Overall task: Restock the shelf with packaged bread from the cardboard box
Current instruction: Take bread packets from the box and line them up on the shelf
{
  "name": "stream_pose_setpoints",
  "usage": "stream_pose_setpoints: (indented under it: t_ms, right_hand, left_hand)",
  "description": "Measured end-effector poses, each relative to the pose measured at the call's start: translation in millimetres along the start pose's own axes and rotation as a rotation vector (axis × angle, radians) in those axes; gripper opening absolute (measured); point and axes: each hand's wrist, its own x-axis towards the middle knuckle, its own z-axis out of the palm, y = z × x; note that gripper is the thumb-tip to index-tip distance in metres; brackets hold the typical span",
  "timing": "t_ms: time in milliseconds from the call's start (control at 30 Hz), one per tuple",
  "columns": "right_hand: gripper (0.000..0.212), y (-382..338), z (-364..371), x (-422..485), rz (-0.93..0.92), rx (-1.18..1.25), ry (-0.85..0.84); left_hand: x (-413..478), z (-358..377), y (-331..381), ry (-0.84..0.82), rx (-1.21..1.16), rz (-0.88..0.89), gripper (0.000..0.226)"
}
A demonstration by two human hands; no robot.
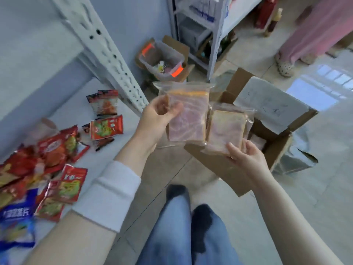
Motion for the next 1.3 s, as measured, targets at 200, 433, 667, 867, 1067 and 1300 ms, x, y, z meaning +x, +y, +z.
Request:
stream_pose_setpoints:
  t_ms: [200, 433, 667, 867, 1067, 1300]
  right_hand:
    - [0.016, -78.1, 101.8, -121.0, -0.265, -0.019, -0.235]
    - [0.027, -105.2, 284.2, -242.0, -0.406, 0.013, -0.526]
    - [0.027, -90.5, 491.1, -336.0, -0.438, -0.067, -0.782]
    - [0.028, -87.8, 638.4, -346.3, -0.515, -0.140, -0.788]
    - [0.036, -98.9, 743.4, -306.2, -0.590, -0.222, -0.632]
    - [0.052, -100.3, 772.4, -291.8, -0.829, -0.557, -0.299]
  left_hand:
    - [-110.9, -143.3, 96.1, 0.274, -0.016, 0.284, 0.028]
    - [-232.7, -356.4, 120.5, 0.616, -0.046, 0.461, 0.024]
    - [-310.0, -564.2, 67.5, 0.889, -0.104, 0.393, 0.034]
    - [-274.6, -680.0, 44.9, 1.037, -0.210, 0.353, 0.060]
    - [-193.6, -751.7, 41.9, 1.104, -0.167, 0.278, 0.028]
    - [-155.2, -772.9, 37.0, 1.197, -0.039, 0.203, 0.051]
